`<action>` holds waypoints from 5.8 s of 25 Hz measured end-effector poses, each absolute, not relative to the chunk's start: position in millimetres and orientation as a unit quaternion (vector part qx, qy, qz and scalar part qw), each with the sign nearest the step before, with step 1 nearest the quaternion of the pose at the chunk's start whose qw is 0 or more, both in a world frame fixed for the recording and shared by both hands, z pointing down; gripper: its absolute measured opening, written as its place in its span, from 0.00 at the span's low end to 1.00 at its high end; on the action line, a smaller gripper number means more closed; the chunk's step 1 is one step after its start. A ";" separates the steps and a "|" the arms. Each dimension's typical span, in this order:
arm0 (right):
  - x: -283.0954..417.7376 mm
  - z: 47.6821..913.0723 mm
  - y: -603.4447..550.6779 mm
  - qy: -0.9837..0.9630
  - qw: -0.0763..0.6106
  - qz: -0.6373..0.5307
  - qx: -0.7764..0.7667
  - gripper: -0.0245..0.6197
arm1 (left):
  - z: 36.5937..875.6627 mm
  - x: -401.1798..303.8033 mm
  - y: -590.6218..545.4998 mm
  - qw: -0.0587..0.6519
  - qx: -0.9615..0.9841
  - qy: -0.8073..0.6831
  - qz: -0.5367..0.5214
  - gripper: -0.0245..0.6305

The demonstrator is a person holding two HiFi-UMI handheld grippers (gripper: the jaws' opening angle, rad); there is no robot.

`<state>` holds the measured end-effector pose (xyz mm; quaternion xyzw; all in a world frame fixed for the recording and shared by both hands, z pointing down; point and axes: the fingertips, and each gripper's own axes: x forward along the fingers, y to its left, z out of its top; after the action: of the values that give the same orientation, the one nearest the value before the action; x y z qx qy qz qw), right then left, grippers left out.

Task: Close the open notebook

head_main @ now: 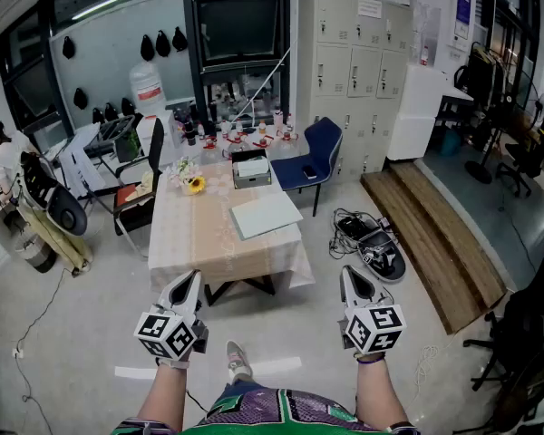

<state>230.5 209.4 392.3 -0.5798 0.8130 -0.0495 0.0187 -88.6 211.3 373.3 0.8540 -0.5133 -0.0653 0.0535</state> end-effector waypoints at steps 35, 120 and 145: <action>205.8 386.9 147.3 0.821 0.033 -0.053 -0.567 0.04 | 382.0 -112.5 156.7 0.058 0.847 -0.525 -0.052 0.06; 86.5 406.7 -305.7 0.860 -0.009 -0.076 -0.504 0.24 | 402.7 -148.8 -279.5 0.086 0.876 -0.473 -0.043 0.06; 155.1 601.4 -354.8 0.848 -0.148 -0.240 -0.450 0.26 | 438.9 -85.8 -296.6 0.110 0.876 -0.470 0.003 0.06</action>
<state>155.1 -354.8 601.4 -0.4496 0.8477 -0.2396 -0.1478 -85.8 -296.6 438.9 0.8757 -0.4701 0.0035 0.1101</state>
